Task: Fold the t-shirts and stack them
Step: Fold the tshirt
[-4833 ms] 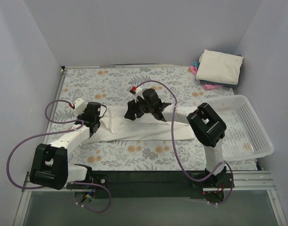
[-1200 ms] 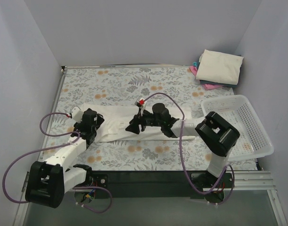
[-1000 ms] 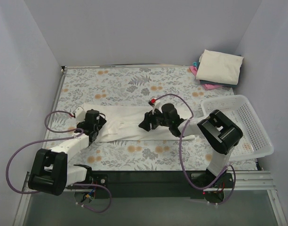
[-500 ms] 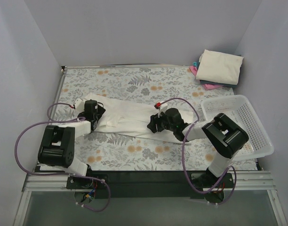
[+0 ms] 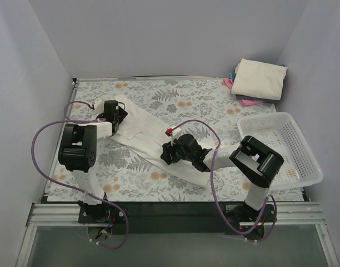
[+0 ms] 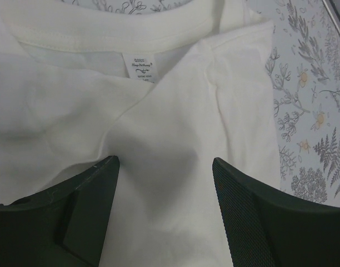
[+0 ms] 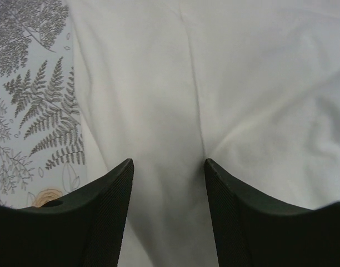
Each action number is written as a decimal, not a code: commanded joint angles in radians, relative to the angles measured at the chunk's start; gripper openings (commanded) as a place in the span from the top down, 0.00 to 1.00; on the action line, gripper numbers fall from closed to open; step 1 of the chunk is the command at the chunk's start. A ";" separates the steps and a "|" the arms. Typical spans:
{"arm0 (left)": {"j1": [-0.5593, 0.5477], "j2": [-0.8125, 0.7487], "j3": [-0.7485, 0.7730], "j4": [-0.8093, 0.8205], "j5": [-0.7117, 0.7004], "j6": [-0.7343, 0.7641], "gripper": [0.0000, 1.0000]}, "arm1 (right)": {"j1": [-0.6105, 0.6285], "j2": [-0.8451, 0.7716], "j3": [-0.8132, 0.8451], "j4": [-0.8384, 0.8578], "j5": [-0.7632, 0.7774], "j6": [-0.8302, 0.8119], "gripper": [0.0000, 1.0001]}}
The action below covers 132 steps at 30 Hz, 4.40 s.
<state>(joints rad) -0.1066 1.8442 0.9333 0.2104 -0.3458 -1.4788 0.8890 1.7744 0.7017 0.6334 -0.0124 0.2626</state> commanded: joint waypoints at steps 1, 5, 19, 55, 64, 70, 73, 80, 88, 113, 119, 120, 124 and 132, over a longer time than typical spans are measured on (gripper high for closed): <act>0.005 0.068 0.070 -0.094 0.071 0.031 0.37 | 0.070 0.040 0.015 -0.161 -0.012 0.056 0.52; 0.002 0.131 0.182 -0.112 0.140 0.046 0.37 | 0.132 0.056 0.050 -0.172 -0.046 0.073 0.52; -0.091 0.205 0.440 -0.072 0.191 0.166 0.38 | 0.217 -0.085 0.113 -0.216 -0.014 0.015 0.51; -0.168 0.176 0.208 -0.100 0.116 0.124 0.36 | 0.015 -0.007 0.033 -0.179 -0.017 -0.079 0.50; -0.212 0.314 0.410 -0.143 0.146 0.140 0.36 | -0.041 -0.052 -0.001 -0.242 0.055 -0.036 0.50; -0.214 0.406 0.521 -0.166 0.153 0.155 0.36 | -0.102 -0.030 0.021 -0.253 0.055 -0.028 0.50; -0.215 0.426 0.564 -0.163 0.160 0.166 0.36 | -0.117 -0.021 0.038 -0.256 0.054 -0.039 0.50; -0.214 0.475 0.662 -0.160 0.156 0.215 0.36 | -0.139 -0.009 0.084 -0.262 0.028 -0.079 0.50; -0.289 0.214 0.512 0.030 0.130 0.363 0.22 | -0.133 -0.145 0.082 -0.290 -0.006 -0.099 0.45; -0.587 -0.899 -0.399 -0.695 0.136 -0.152 0.10 | 0.157 -0.800 -0.163 -0.885 0.138 0.318 0.41; -0.642 -0.996 -0.406 -0.852 0.126 -0.213 0.11 | 0.205 -0.802 -0.228 -0.865 0.143 0.400 0.41; -0.647 -1.004 -0.434 -0.856 0.161 -0.228 0.12 | 0.208 -0.794 -0.235 -0.856 0.146 0.414 0.41; -0.726 -1.017 -0.508 -0.856 0.194 -0.313 0.13 | 0.225 -0.745 -0.242 -0.802 0.158 0.440 0.41; -0.777 -1.050 -0.574 -0.847 0.188 -0.380 0.13 | 0.242 -0.718 -0.257 -0.733 0.196 0.472 0.41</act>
<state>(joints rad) -0.8749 0.8158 0.3862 -0.6201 -0.1688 -1.8111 1.1244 1.0473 0.4595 -0.1566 0.1467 0.7044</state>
